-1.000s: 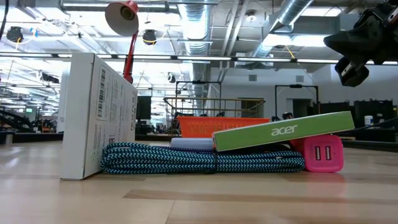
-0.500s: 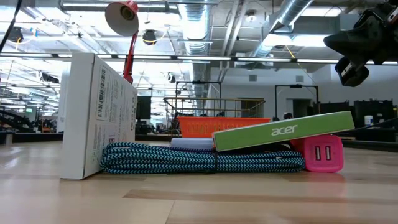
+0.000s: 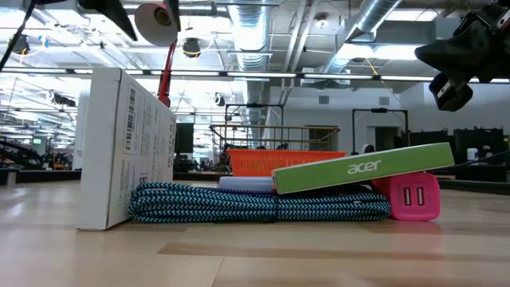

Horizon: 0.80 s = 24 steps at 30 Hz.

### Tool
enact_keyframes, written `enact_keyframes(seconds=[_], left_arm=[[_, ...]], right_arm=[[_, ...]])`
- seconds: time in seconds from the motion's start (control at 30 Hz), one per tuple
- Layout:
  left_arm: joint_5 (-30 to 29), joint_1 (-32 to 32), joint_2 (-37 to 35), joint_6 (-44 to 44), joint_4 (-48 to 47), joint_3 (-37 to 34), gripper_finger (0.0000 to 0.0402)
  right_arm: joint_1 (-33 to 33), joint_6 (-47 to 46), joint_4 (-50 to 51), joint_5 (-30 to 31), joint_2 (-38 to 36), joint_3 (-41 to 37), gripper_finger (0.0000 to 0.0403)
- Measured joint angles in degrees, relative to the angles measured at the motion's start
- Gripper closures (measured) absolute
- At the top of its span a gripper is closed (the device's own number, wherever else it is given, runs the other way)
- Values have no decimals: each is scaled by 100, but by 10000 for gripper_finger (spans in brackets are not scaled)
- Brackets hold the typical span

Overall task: Pick and place items into bin
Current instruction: Put the left white card reader box into the orange basket

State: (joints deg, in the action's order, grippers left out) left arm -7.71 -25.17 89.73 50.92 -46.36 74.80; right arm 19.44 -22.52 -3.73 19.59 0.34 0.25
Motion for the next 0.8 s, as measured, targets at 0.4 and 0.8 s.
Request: enact_keyframes(seconds=[0.4,0.8], left_arm=[[-61,-173,606,303,-951,547,226],[-197,-178,608,1144,-593,547,226]], right_arm=[[0,0,-2,2,0,0,403],[-1,0,0,0,0,0,403]])
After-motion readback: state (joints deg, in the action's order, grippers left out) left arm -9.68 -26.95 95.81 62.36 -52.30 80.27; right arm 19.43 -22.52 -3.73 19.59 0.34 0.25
